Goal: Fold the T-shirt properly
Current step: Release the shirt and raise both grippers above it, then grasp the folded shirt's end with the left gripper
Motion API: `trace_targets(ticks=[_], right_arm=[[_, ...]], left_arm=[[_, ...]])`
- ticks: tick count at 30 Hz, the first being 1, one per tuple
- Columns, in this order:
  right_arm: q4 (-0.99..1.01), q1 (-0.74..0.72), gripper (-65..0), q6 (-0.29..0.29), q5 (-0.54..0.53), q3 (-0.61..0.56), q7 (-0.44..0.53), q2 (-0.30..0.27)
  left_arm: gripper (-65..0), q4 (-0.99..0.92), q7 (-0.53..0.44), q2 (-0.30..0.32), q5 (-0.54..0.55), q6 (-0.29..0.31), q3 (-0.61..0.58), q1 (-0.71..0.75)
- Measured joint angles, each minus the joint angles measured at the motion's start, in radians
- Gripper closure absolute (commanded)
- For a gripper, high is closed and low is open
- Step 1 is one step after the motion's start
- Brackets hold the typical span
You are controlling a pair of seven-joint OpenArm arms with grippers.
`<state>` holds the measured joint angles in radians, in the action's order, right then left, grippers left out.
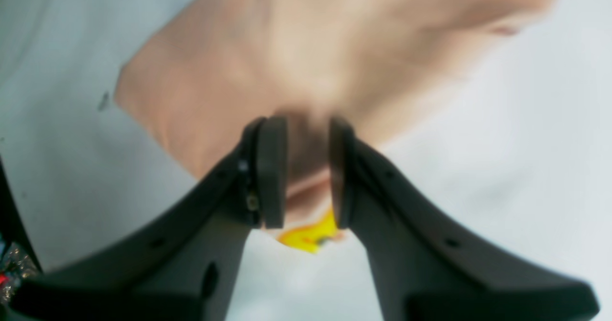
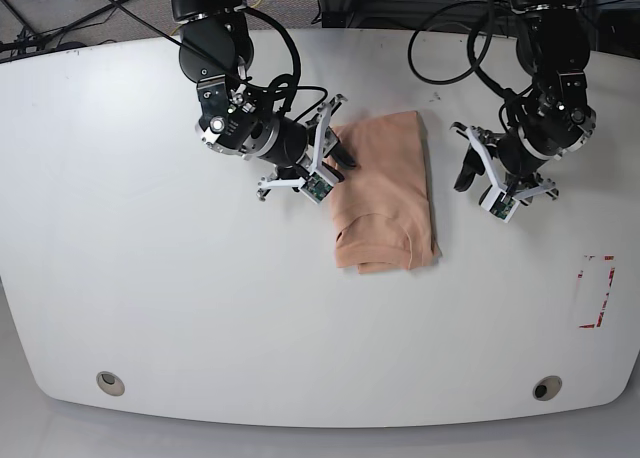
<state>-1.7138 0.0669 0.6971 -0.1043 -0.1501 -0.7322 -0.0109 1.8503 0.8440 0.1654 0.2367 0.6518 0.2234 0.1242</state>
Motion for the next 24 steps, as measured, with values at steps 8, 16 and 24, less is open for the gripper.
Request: trace_targets(ticks=[8,16,24], right_arm=[[-0.136,-0.011,-14.3,-0.004,0.002,0.118,-0.089,-0.003],[-0.137,-0.017,-14.0,-0.001,0.006,0.15,-0.102,-0.056],[-0.137,-0.019,-14.0,0.003,0.002,0.145,-0.099,-0.051]], left_arm=[[-32.2,0.007,0.005,-0.144,-0.112,-0.15,-0.19,-0.072],[-43.5,0.001,-0.002,-0.256,-0.192,-0.532,-0.362,-0.094],[-43.5,-0.139,-0.02,-0.259,-0.189,-0.653,-0.412,-0.086]])
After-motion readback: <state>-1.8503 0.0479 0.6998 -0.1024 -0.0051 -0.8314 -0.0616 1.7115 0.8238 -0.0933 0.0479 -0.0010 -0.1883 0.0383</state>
